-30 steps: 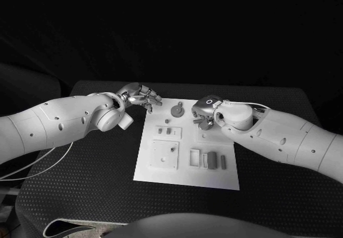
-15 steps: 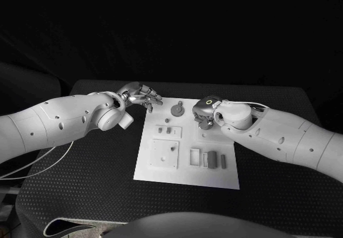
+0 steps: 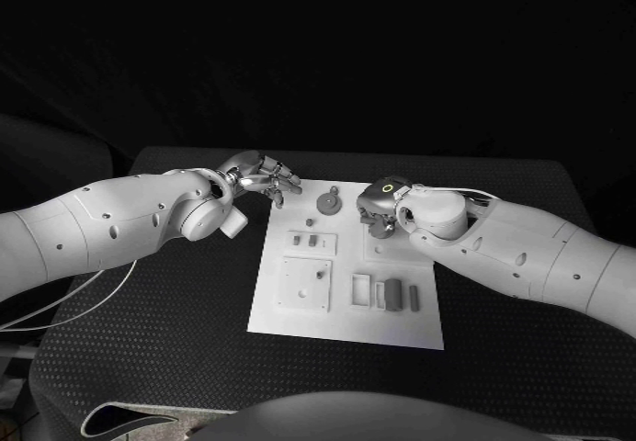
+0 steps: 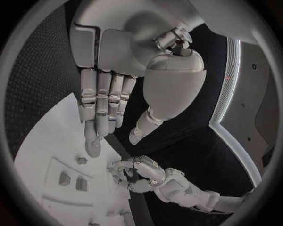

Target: Assemble the parts on the task board

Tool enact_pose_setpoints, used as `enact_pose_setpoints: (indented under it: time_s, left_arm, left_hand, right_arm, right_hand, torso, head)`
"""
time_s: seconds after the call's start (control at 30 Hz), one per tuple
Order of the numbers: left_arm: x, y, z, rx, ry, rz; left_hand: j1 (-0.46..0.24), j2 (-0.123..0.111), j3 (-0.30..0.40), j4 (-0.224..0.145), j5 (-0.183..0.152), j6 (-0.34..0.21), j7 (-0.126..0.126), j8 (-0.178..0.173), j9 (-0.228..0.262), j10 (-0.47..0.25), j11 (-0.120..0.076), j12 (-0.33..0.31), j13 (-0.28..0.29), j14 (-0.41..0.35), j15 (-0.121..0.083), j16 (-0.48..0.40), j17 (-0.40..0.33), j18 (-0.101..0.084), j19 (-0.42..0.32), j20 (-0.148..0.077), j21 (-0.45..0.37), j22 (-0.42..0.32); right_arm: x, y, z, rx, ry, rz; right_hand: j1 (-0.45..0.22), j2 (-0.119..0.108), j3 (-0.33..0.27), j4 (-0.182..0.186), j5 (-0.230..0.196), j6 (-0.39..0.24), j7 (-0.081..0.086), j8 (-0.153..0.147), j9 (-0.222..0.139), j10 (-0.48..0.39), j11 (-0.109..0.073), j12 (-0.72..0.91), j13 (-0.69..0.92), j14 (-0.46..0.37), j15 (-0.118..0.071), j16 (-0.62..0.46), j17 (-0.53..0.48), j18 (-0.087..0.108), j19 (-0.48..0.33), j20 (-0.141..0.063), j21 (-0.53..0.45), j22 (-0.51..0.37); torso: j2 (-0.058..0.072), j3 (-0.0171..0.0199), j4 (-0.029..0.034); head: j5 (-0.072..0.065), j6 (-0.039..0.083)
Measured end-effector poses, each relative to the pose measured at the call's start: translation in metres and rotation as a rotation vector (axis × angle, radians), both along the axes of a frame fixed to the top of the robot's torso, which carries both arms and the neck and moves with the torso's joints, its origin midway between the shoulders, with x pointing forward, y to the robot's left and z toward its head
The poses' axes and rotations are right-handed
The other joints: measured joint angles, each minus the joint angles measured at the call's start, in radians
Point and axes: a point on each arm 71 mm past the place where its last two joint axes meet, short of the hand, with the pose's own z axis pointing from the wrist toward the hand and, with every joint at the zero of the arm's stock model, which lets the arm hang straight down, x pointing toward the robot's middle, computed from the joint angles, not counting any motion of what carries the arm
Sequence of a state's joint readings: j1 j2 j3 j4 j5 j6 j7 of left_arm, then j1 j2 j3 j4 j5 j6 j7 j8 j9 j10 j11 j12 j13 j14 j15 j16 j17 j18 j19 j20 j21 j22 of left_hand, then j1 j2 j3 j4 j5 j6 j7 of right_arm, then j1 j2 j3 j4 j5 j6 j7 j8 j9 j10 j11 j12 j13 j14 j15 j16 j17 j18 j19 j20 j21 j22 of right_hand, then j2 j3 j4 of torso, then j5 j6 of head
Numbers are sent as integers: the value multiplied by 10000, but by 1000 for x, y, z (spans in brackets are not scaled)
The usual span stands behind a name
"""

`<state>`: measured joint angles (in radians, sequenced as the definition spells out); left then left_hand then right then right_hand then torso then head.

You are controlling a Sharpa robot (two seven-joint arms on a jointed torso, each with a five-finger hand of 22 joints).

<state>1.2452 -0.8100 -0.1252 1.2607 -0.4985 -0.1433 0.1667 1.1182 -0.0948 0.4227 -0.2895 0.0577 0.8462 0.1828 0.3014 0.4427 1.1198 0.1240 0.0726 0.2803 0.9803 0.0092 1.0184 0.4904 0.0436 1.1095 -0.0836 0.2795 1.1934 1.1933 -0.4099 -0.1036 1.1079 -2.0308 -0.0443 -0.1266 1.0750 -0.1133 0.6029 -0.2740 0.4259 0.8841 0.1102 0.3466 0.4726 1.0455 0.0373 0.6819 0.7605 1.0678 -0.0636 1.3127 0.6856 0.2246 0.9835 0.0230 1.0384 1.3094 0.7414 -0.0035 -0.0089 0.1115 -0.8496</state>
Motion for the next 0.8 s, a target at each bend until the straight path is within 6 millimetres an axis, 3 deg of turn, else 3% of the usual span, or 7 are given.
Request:
enact_pose_setpoints:
  time_s: [0.13, 0.2, 0.3, 0.37, 0.47, 0.8]
  left_arm:
    - [0, 0, 0, 7, 14, 4]
    - [0, 0, 0, 10, 23, 1]
    - [0, 0, 0, 15, 31, 3]
    - [0, 0, 0, 19, 36, 10]
    - [1, 1, 0, 26, 40, 22]
    - [1, 2, -1, 40, 53, 47]
  left_hand:
    - [0, 0, 0, 0, 0, 0, 0, 0, -11, 1, -1, 0, 0, 0, 0, 0, 0, 0, -1, 1, 0, 0]
    - [0, 0, 0, 0, 0, 0, 0, 0, -11, 2, -2, 0, 0, 0, 0, 0, -1, 0, -1, 2, 0, -1]
    - [0, 0, 0, 0, 0, -1, -1, 0, -11, -3, 3, 0, -6, 0, 0, 0, -1, 0, -4, 4, 0, -1]
    - [0, 0, 0, 0, 0, -1, -1, 0, -11, -11, 10, 0, -8, 0, 0, 0, 1, 0, -15, 16, 0, 8]
    - [0, 0, 0, 0, 0, -2, -2, 0, -11, -30, 28, 0, -8, 0, 0, 0, 8, 0, -16, 16, 0, 8]
    - [0, 1, 0, 0, 0, -2, -2, 0, -21, -39, 36, 0, -8, 35, 38, 0, 8, 0, -16, 18, -36, 7]
  right_arm:
    - [0, -1, 0, 128, -107, 5]
    - [0, -3, -1, 249, -158, 12]
    - [0, -5, -2, 397, -186, -1]
    - [0, -6, -2, 508, -211, -7]
    - [0, -7, -2, 628, -238, -16]
    - [1, -16, -3, 1144, -439, -28]
  right_hand:
    - [154, 330, 87, -109, -1, 100, -100, 137, 3, 0, 0, 235, 96, 71, -70, 60, 0, 29, 52, -51, 57, -1]
    - [249, 469, 99, -121, 0, 174, -174, 194, 3, 20, -89, 372, 141, 107, -107, 72, 3, 39, 104, -103, 115, -6]
    - [351, 570, 159, -173, 0, 300, -251, 254, 13, 53, -126, 491, 185, 152, -152, 115, 3, 91, 106, -104, 170, -12]
    - [412, 458, 800, -12, -9, 364, -305, 255, 12, 75, -148, 609, 187, 201, -201, 115, -13, 96, 179, -135, 171, -11]
    - [388, 416, 1164, 62, -11, 466, -341, 255, 12, 127, -200, 715, 178, 262, -262, 116, -23, 145, 266, -160, 240, -8]
    - [248, 344, 1303, 37, -39, 839, -514, 383, 13, 395, -393, 954, 128, 543, -383, 277, 12, 170, 506, -327, 442, -14]
  torso:
    - [1, 4, 0]
    - [1, 6, 0]
    - [1, 6, 0]
    - [1, 6, 0]
    - [1, 8, 0]
    - [1, 8, -10]
  head:
    - [-9, -2]
    - [-11, -2]
    - [-14, -2]
    - [-15, -2]
    - [-16, -3]
    - [-40, 8]
